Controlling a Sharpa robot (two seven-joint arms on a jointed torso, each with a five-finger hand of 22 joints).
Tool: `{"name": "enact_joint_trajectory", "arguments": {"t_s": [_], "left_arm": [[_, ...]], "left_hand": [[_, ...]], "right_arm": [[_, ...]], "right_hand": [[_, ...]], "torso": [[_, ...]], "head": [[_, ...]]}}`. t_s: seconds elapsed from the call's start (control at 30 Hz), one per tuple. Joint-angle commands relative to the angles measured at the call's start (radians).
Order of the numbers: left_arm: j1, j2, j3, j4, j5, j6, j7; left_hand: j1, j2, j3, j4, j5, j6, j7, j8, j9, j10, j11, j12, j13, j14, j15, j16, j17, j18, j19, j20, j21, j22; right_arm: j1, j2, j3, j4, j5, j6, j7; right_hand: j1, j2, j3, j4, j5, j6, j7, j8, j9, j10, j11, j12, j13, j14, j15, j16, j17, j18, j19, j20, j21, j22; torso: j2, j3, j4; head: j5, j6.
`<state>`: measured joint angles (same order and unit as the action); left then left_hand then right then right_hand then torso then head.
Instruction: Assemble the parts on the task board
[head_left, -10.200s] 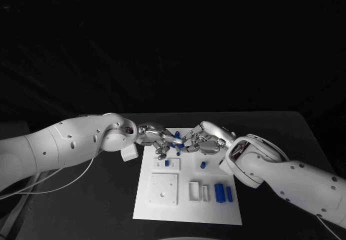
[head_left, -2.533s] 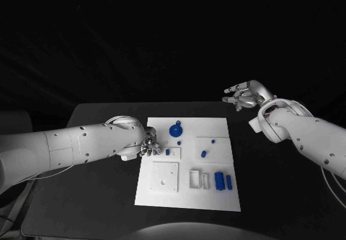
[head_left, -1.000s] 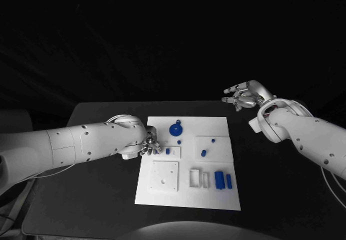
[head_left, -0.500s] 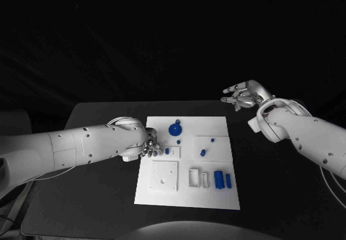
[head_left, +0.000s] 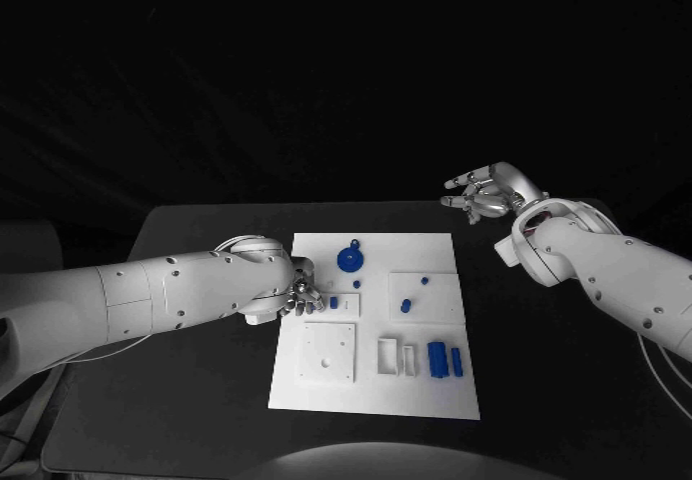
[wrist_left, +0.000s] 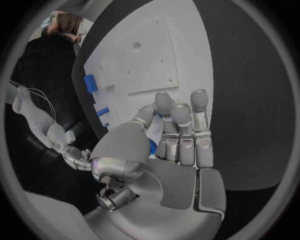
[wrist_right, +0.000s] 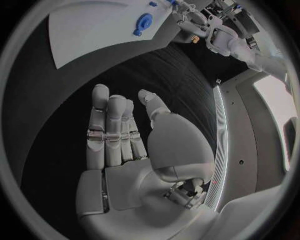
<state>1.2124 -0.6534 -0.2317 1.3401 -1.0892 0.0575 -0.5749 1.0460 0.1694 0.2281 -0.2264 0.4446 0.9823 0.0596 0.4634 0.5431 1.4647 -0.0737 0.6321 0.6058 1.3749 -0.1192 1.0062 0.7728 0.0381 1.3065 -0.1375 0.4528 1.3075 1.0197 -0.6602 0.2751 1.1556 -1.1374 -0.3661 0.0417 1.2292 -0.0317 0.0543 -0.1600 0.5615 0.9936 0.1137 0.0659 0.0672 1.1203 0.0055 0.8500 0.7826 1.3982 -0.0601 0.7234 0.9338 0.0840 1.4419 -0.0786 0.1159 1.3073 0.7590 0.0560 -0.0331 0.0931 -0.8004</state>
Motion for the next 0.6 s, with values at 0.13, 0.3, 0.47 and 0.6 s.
{"name": "enact_joint_trajectory", "arguments": {"t_s": [0.13, 0.3, 0.47, 0.6], "left_arm": [[-0.012, 0.008, -0.006, -0.011, -0.015, -0.009, 0.002], [-0.012, 0.010, -0.005, -0.021, -0.018, -0.006, 0.006], [-0.012, 0.012, -0.004, -0.027, -0.013, 0.006, 0.008], [-0.011, 0.011, -0.001, -0.029, 0.016, 0.022, 0.008]], "left_hand": [[-0.003, -0.003, 0.057, -0.054, 0.003, 0.057, -0.059, 0.001, -0.002, 0.003, -0.003, -0.006, -0.002, 0.006, -0.001, -0.005, 0.001, -0.011, 0.007, -0.003, 0.005, 0.016], [0.002, 0.000, 0.057, -0.055, -0.007, 0.055, -0.059, 0.000, -0.004, 0.004, -0.003, -0.008, -0.002, 0.007, -0.001, -0.008, 0.001, -0.012, 0.007, -0.003, 0.004, 0.016], [0.006, 0.002, 0.056, -0.055, -0.013, 0.056, -0.058, -0.002, -0.008, 0.004, -0.002, -0.009, -0.001, 0.006, 0.000, -0.009, 0.002, -0.012, 0.007, -0.002, 0.003, 0.016], [0.007, 0.005, 0.056, -0.055, -0.015, 0.056, -0.058, -0.002, -0.008, 0.003, -0.001, -0.009, -0.001, 0.005, 0.001, -0.010, 0.002, -0.013, 0.005, -0.002, 0.002, 0.016]], "right_arm": [[-0.001, 0.001, 0.001, 0.000, -0.006, 0.008, 0.001], [-0.002, 0.001, 0.001, 0.000, -0.006, 0.009, 0.001], [-0.002, 0.001, 0.001, -0.001, -0.006, 0.010, 0.000], [-0.003, 0.001, 0.001, -0.001, -0.006, 0.012, 0.000]], "right_hand": [[-0.003, -0.006, 0.007, -0.002, 0.001, 0.001, 0.008, -0.003, 0.000, -0.005, 0.001, 0.002, 0.000, -0.004, 0.000, 0.002, -0.001, 0.009, 0.007, 0.001, -0.005, 0.014], [-0.004, -0.006, 0.008, -0.004, 0.002, 0.000, 0.007, -0.003, 0.000, -0.005, 0.000, 0.002, 0.000, -0.004, 0.000, 0.002, -0.001, 0.009, 0.007, 0.001, -0.006, 0.015], [-0.004, -0.006, 0.008, -0.004, 0.002, 0.000, 0.007, -0.003, 0.000, -0.005, 0.000, 0.002, 0.000, -0.004, 0.000, 0.002, -0.001, 0.009, 0.007, 0.001, -0.006, 0.015], [-0.004, -0.006, 0.008, -0.004, 0.002, 0.000, 0.007, -0.003, 0.000, -0.005, 0.000, 0.002, 0.000, -0.004, 0.000, 0.002, -0.001, 0.009, 0.007, 0.001, -0.006, 0.015]], "torso": [[0.000, -0.0003, -0.0012], [0.000, -0.0006, -0.0011], [0.000, -0.0003, -0.0013], [0.000, 0.0001, -0.0007]], "head": [[-0.001, 0.002], [-0.002, 0.004], [-0.003, 0.004], [-0.004, 0.003]]}}
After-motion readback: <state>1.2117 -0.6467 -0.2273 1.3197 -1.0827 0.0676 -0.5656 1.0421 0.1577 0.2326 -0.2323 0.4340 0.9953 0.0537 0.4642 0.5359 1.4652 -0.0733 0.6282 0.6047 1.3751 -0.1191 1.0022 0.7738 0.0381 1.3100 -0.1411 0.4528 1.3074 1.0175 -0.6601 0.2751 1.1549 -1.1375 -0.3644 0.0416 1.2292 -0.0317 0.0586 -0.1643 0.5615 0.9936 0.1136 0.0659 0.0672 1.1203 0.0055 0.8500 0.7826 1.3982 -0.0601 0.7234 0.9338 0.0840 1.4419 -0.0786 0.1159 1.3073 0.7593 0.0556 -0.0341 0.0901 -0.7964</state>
